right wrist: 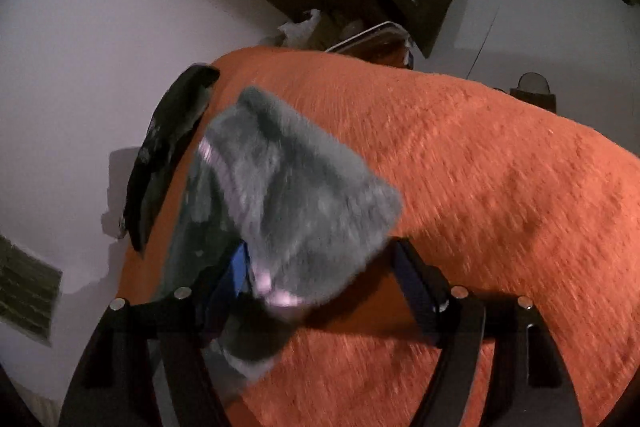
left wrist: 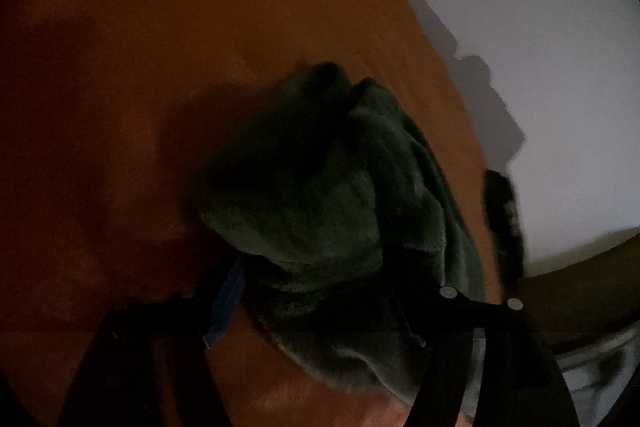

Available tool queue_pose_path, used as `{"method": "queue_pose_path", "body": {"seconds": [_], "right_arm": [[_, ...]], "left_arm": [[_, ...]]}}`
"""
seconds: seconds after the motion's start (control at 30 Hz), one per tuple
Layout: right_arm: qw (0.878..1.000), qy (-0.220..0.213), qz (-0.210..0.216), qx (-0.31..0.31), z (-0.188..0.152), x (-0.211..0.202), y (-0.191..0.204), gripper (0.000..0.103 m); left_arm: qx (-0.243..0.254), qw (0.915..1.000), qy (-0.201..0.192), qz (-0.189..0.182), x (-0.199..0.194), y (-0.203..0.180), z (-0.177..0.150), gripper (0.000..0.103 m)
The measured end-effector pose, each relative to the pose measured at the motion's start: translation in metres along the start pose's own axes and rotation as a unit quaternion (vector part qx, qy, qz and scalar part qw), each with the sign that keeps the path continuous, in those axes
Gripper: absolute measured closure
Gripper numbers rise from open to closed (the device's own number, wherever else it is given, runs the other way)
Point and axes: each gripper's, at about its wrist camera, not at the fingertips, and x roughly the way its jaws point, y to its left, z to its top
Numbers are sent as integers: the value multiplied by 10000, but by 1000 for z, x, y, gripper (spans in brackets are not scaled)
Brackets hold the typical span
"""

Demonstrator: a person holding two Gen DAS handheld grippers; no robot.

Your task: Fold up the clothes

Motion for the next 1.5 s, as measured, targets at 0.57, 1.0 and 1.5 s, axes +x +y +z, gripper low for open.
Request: {"method": "queue_pose_path", "body": {"seconds": [0.57, 1.0, 1.5], "right_arm": [[9990, 357, -283, 12, -7, -60, 2, 90], [9786, 799, -1491, -1171, 19, -76, 3, 49], [9351, 1470, -1251, -2973, 47, 34, 65, 52]], "left_arm": [[337, 9980, 478, 250, -39, 33, 43, 94], [774, 9905, 355, 1081, -153, 100, 37, 57], [1194, 9816, 766, 1276, -112, -50, 84, 45]]}}
